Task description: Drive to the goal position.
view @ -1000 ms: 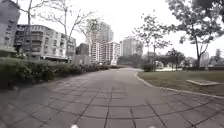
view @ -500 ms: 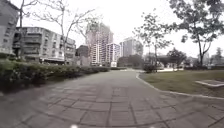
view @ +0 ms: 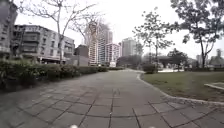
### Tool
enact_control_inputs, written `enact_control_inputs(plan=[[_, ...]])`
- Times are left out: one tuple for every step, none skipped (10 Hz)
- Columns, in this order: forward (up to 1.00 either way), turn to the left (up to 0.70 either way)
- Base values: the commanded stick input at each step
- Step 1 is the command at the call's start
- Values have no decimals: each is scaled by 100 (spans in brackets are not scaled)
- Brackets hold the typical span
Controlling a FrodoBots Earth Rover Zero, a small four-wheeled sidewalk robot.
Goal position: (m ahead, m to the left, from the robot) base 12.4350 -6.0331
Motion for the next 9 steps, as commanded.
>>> enact_control_inputs(plan=[[100,0],[100,0],[100,0],[100,0],[100,0],[100,0],[100,0],[100,0],[100,0]])
